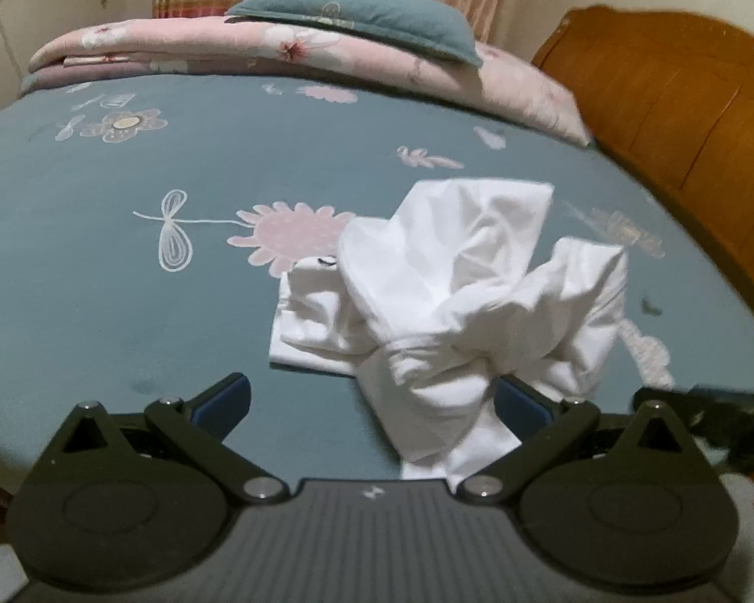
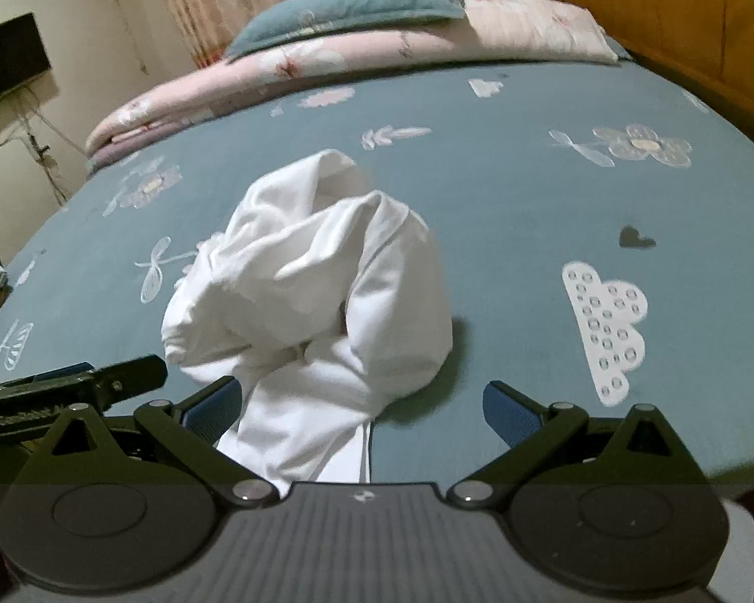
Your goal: Fold clothes
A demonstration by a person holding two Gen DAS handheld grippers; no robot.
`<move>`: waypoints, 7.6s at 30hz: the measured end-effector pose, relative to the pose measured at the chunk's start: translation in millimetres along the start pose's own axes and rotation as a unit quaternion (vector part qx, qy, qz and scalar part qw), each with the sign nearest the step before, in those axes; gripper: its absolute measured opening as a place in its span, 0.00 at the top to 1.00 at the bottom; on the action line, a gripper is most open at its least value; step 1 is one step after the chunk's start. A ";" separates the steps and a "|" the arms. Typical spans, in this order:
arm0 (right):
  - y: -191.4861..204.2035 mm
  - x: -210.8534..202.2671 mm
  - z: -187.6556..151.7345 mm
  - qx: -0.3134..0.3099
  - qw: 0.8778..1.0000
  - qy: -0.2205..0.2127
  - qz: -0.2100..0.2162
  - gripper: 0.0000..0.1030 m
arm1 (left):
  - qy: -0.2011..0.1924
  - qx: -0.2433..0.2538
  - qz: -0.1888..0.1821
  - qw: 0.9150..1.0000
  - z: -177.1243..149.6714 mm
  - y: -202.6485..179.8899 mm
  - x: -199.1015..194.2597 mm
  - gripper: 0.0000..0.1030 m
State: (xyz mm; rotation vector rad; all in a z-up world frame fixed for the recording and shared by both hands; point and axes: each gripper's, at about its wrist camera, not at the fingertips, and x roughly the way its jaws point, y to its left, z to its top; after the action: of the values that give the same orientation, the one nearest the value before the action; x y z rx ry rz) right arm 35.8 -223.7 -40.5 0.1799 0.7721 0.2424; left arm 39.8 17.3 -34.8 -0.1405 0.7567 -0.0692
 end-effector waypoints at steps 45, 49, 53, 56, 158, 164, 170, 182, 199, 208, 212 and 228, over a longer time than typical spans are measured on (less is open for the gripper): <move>-6.2 20.3 47.1 -0.157 0.986 -0.013 0.058 0.46 | 0.056 0.162 -0.066 0.983 20.8 -1.8 29.2 0.44; 20.8 14.7 56.7 -0.269 0.961 -0.001 0.064 0.46 | 0.068 0.249 -0.073 0.963 21.3 -6.1 19.9 0.45; 46.8 12.8 63.8 -0.375 0.924 0.012 0.075 0.46 | 0.094 0.303 -0.106 0.942 20.6 -4.3 15.2 0.45; 65.1 16.2 64.1 -0.444 0.892 0.023 0.081 0.46 | 0.104 0.333 -0.114 0.930 20.6 -5.3 15.4 0.45; -26.2 28.6 178.5 -0.294 0.954 -0.043 -0.044 0.92 | -0.149 0.339 -0.017 0.929 187.4 -13.2 65.1 0.97; -32.5 70.0 212.9 -0.258 0.960 -0.069 -0.078 0.92 | -0.129 0.293 -0.007 0.947 209.7 -9.4 106.0 0.97; -48.7 133.3 247.1 -0.222 0.964 -0.072 -0.127 0.92 | -0.101 0.273 0.007 0.957 222.8 -14.0 151.0 0.96; -81.9 262.9 257.0 -0.178 0.972 0.002 -0.152 0.92 | -0.026 0.240 0.026 0.970 230.8 -7.9 269.7 0.96; -100.1 264.2 232.8 -0.112 0.986 0.048 -0.117 0.67 | 0.069 0.198 0.017 0.978 215.9 1.9 289.7 0.52; -86.5 186.5 204.0 -0.059 0.994 0.061 -0.066 0.63 | 0.093 0.174 -0.009 0.980 198.2 9.7 208.1 0.45; -71.8 150.5 178.8 -0.040 0.996 0.062 -0.043 0.61 | 0.104 0.154 -0.013 0.982 181.6 16.4 174.0 0.43; -17.9 49.6 61.5 0.025 0.999 0.026 0.030 0.53 | 0.121 -0.009 -0.065 0.990 110.1 69.0 104.7 0.39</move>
State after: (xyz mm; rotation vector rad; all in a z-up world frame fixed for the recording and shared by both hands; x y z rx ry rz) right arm 116.2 -231.2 -34.7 0.2440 0.8261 0.2856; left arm 192.4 84.9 -37.3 -0.2012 0.9902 -0.2056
